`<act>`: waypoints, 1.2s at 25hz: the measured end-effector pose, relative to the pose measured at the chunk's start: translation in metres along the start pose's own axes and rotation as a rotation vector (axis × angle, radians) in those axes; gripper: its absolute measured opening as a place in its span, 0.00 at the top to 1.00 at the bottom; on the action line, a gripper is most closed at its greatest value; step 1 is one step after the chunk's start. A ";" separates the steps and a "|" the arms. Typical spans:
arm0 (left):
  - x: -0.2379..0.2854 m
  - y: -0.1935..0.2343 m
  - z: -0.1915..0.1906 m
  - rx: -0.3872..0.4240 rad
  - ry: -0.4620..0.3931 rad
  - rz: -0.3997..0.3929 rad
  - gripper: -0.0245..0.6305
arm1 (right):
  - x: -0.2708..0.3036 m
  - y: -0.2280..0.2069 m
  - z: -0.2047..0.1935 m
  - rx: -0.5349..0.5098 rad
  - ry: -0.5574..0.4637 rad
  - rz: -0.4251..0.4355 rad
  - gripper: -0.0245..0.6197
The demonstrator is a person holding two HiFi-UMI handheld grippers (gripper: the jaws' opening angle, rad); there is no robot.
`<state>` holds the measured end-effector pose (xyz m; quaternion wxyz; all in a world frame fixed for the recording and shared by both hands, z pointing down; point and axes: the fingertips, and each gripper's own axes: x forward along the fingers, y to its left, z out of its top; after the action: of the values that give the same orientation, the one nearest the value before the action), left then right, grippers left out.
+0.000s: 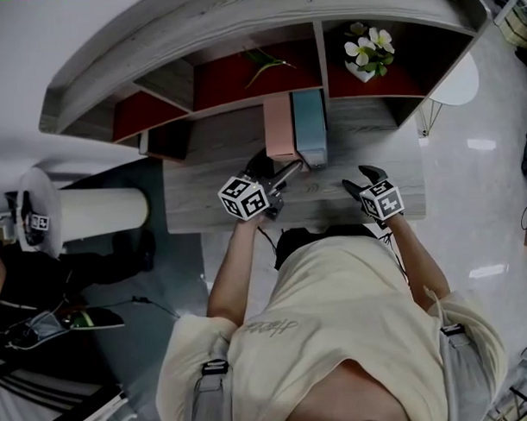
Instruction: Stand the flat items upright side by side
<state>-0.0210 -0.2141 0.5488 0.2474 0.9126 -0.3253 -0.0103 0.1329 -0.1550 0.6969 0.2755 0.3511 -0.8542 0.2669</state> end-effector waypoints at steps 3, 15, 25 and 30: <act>0.004 0.004 0.003 0.009 -0.002 -0.002 0.30 | -0.002 -0.006 -0.002 0.014 0.003 -0.010 0.53; 0.000 0.002 0.003 0.035 0.013 0.010 0.35 | 0.000 -0.013 0.009 0.025 0.005 0.002 0.53; -0.034 -0.021 -0.024 0.079 0.104 -0.005 0.39 | -0.005 0.012 0.018 0.019 -0.015 -0.006 0.53; -0.055 -0.036 -0.021 0.159 0.140 -0.028 0.53 | -0.029 0.041 0.048 0.061 -0.106 -0.013 0.53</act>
<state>-0.0392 -0.1484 0.5430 0.1964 0.9323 -0.2943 0.0756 0.1060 -0.1481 0.6333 0.2209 0.3784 -0.8567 0.2721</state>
